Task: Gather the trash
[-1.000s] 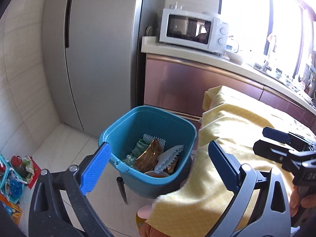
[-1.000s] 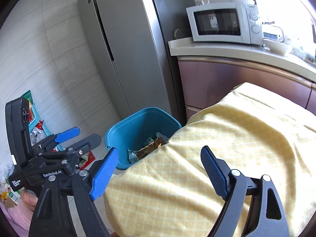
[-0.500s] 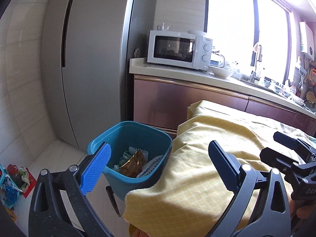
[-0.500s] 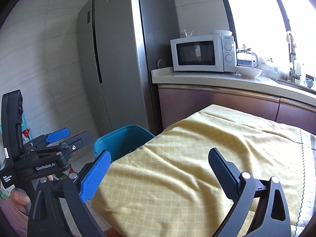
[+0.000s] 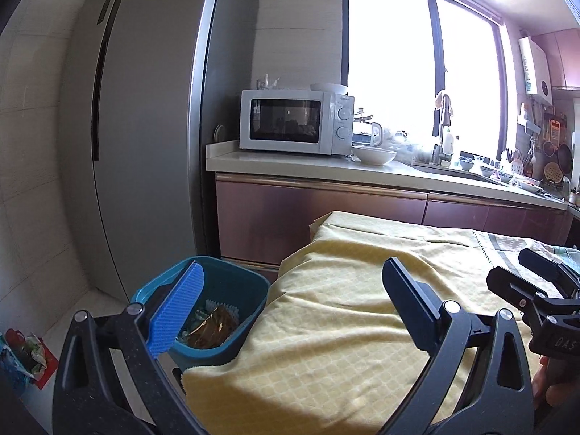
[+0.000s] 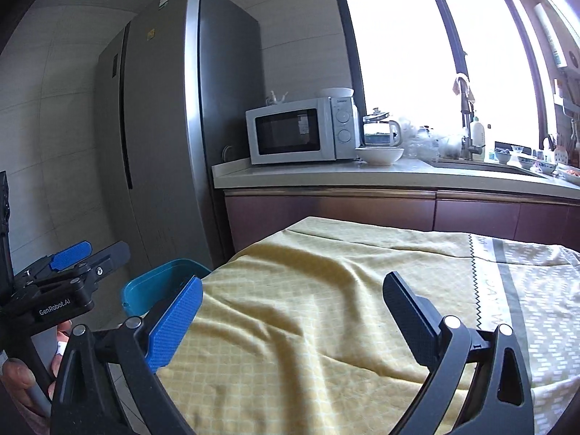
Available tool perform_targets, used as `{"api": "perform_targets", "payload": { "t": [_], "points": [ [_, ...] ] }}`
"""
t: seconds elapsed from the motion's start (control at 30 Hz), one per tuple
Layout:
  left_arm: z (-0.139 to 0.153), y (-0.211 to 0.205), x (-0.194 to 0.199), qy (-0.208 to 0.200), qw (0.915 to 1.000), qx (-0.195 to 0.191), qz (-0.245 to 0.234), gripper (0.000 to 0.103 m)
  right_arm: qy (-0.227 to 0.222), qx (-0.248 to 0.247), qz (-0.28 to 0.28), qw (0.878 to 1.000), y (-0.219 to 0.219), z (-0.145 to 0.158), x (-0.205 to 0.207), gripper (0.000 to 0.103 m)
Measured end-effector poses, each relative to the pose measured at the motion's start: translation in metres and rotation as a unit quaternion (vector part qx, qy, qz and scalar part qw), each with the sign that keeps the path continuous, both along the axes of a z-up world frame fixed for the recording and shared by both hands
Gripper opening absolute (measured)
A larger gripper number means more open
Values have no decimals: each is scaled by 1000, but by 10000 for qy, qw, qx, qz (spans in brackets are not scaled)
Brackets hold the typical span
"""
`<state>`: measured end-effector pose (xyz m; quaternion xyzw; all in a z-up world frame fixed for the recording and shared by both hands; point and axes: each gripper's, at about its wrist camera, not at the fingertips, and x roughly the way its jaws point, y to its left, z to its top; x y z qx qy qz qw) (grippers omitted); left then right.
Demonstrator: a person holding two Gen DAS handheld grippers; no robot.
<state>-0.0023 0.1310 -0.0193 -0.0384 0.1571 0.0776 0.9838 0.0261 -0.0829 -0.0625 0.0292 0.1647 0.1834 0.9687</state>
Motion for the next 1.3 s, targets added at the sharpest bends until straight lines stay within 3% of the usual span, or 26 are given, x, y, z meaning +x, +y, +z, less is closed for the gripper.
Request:
{"api": "perform_targets", "payload": {
  "t": [0.5,1.3],
  "points": [
    [4,-41,8,-368,9986,242,-308,97,-232,69,-662,9975,-34,-1,-16,96],
    [2,-48,9,-444,9979,320,-343,97,-333,96,-848,9958,-43,2,-21,96]
  ]
}}
